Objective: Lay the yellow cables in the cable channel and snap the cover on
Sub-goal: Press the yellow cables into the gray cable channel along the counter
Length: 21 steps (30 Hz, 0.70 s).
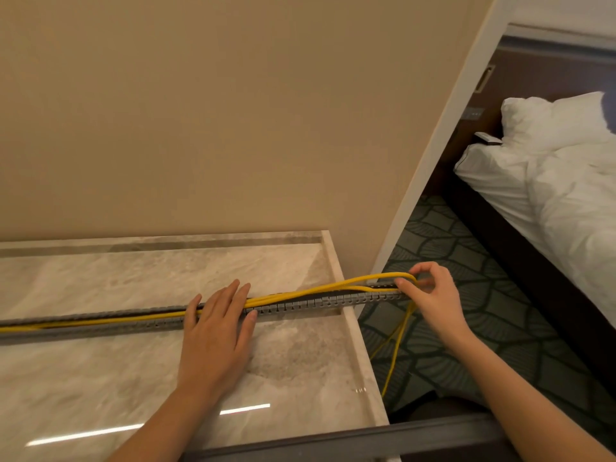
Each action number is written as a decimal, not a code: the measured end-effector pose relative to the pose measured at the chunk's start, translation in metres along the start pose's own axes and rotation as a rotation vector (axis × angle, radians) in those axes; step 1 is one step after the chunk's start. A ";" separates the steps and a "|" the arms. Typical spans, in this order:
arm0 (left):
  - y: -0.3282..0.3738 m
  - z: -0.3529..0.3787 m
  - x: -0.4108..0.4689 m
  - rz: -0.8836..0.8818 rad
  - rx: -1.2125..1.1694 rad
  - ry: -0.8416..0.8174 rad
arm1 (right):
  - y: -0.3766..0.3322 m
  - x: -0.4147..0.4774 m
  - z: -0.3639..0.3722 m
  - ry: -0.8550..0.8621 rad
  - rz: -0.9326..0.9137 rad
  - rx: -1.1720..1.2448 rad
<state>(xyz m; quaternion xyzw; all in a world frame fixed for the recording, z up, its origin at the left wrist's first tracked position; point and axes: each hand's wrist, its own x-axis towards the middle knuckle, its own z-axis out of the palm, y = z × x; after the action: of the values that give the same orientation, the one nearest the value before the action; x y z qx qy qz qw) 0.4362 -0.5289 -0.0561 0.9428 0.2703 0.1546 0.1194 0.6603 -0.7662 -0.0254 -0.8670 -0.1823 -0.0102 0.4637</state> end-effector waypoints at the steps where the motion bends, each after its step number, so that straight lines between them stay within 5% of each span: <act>1: 0.000 0.000 0.000 0.001 -0.003 0.003 | -0.003 -0.002 -0.002 -0.006 -0.036 -0.019; 9: 0.000 0.000 -0.001 0.011 -0.017 0.019 | -0.047 -0.037 0.022 -0.189 -0.435 -0.483; 21: 0.000 0.000 0.000 0.017 -0.011 0.013 | -0.070 -0.076 0.051 -0.177 -0.606 -0.850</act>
<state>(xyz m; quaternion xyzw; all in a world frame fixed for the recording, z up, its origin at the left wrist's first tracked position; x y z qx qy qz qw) 0.4362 -0.5287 -0.0564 0.9434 0.2619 0.1632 0.1217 0.5594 -0.7130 -0.0128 -0.8845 -0.4429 -0.1434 0.0303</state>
